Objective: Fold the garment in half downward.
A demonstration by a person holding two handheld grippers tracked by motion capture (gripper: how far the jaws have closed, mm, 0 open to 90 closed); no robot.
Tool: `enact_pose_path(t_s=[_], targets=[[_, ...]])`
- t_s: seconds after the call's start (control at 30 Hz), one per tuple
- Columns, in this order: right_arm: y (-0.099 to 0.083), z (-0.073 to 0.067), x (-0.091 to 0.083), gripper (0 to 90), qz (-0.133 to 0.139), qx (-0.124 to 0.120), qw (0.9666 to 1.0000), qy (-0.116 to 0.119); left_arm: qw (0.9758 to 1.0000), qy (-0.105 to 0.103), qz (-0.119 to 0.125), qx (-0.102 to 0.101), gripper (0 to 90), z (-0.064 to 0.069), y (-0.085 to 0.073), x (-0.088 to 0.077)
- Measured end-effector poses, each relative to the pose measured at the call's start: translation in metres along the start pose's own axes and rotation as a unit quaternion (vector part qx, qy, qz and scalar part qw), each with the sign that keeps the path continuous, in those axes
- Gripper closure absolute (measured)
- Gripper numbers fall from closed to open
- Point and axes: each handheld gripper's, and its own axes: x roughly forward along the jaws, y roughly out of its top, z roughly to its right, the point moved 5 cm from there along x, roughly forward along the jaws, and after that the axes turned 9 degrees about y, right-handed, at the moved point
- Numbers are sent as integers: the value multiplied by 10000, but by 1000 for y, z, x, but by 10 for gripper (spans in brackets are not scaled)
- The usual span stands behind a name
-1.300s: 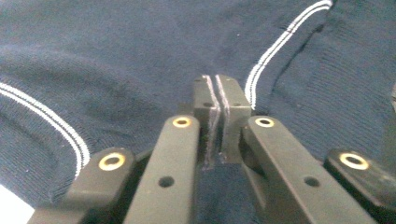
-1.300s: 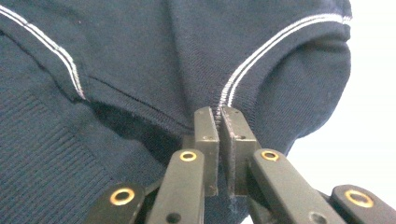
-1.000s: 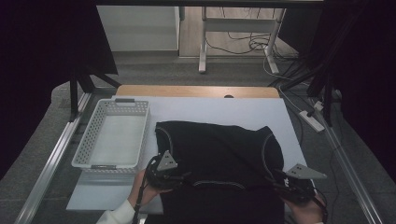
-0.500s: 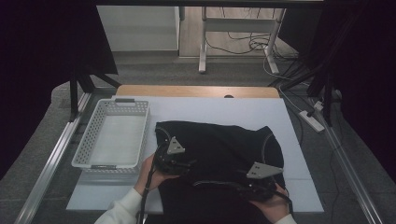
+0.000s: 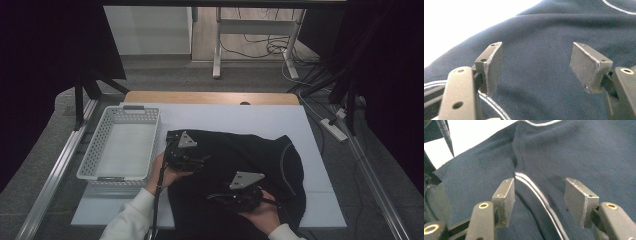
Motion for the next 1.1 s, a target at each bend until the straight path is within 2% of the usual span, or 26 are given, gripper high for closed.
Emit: enact_pose_path(t_s=[0.1, 0.27, 0.43, 0.53, 0.6, 0.67, 0.83, 0.93, 1.1], targets=[[5, -4, 13, 420, -129, -116, 9998, 57, 10000, 49, 10, 18, 278, -2, -2, -3], [8, -11, 28, 480, -278, -245, 9991, 206, 10000, 77, 23, 5, 276, -4, -1, -5], [8, -13, 41, 535, -492, -384, 9980, 133, 10000, 80, 40, 28, 274, -3, -1, -8], [8, -11, 44, 632, -565, -415, 9975, 18, 9999, 92, 78, 9, 272, -4, 0, -11], [8, -10, 43, 733, -573, -435, 9974, -7, 9999, 98, 110, -11, 272, -5, 1, -13], [9, -9, 41, 790, -529, -392, 9978, 49, 9999, 107, 131, -37, 272, -7, 0, -15], [10, -18, 32, 810, -420, -560, 9975, 91, 9998, 138, 115, -57, 271, -10, -2, -16], [14, -30, 19, 812, -263, -661, 9974, 120, 9998, 143, 131, -84, 270, -11, -2, -16], [12, -46, -2, 813, -88, -685, 9974, 212, 9997, 178, 145, -93, 270, -11, -2, -17]])
